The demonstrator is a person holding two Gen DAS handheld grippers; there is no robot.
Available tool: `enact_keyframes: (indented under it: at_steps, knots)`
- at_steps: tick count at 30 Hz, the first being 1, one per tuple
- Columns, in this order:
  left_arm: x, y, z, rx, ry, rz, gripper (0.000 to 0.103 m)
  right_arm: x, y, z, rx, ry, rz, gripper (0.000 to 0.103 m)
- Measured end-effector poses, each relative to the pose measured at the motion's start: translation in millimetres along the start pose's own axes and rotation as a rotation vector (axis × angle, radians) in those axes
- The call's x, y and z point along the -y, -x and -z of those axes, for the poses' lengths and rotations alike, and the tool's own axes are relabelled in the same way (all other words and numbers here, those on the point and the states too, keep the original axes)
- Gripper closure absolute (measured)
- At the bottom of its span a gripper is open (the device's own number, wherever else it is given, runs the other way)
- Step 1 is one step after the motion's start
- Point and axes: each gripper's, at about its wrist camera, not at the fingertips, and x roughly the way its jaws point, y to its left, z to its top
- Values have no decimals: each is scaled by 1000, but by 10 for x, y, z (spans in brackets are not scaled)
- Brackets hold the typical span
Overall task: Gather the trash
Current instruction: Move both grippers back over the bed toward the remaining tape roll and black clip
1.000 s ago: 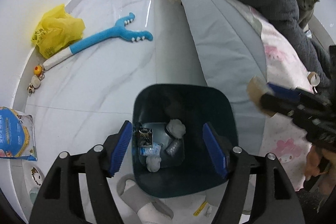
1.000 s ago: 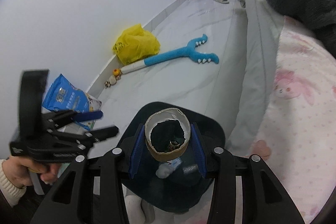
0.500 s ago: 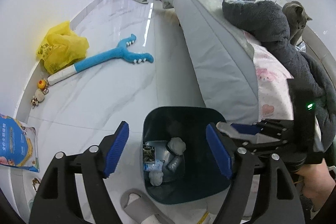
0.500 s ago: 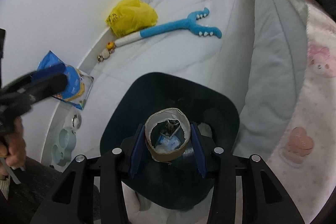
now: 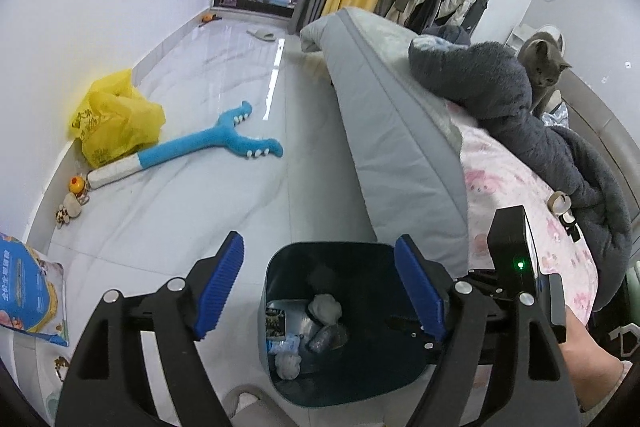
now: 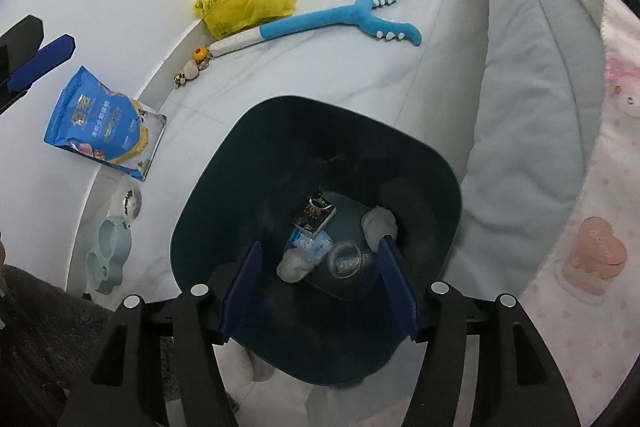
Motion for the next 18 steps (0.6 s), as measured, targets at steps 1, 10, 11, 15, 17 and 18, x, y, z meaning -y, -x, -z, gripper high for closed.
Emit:
enact_keyframes:
  at_steps: [1,10,11,15,17,18]
  knots:
    - [18,10,-14,8,0,4,23,15,17,-11,6,-1,0,41]
    - [302,43,-124,49,-17,47,23,172,371,10,95,-21,-33,37]
    - [341,42,-132,51,-22,50,23,193,412,24,104,-23,-36,37]
    - [532,18,-151,55,-43,68,22,277,558,57,132,-33,-38,37]
    - [634,3,-159,57,-59,74,22,346,639,92,143,-46,-39,37]
    - [679,-5,-158,57,-67,76,22,361,668,103,149,-50,-45,37]
